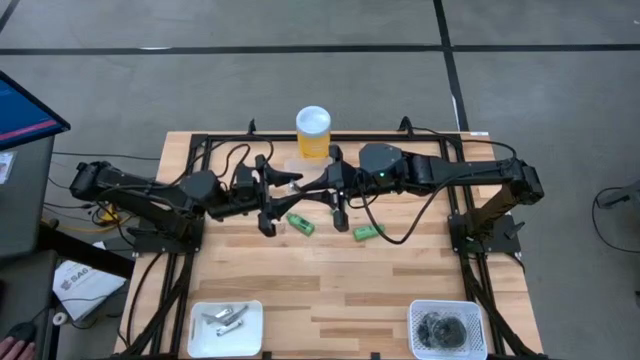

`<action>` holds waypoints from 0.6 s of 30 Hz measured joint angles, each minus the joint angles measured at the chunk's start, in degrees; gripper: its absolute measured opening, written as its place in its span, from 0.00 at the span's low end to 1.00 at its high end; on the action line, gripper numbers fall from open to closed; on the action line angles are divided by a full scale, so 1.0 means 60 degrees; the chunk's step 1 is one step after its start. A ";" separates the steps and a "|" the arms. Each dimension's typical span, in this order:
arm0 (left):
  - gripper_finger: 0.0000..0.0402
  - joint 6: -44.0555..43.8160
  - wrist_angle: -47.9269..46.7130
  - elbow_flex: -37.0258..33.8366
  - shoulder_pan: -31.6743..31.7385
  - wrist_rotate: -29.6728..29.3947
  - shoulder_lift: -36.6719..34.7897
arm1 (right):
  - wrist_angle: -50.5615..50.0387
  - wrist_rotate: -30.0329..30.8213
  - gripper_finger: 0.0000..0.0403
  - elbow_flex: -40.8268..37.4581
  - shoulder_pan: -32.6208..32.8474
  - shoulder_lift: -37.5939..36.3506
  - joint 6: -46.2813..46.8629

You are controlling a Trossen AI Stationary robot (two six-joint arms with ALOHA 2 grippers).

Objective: Pick & Place Travel size toiletries
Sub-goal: Put the silver nail cutter into the left white bin

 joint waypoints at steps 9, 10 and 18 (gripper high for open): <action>0.28 0.0145 0.0064 0.0000 0.0193 0.0649 0.0000 | -0.0006 -0.0021 0.10 0.0000 -0.0001 0.0000 -0.0025; 0.23 0.0205 0.0077 0.0000 0.0214 0.0773 0.0000 | -0.0008 -0.0022 0.10 0.0000 -0.0004 0.0000 -0.0025; 0.11 0.0341 0.0063 0.0000 0.0269 0.0961 0.0000 | -0.0030 -0.0142 0.12 0.0000 -0.0011 0.0000 0.0076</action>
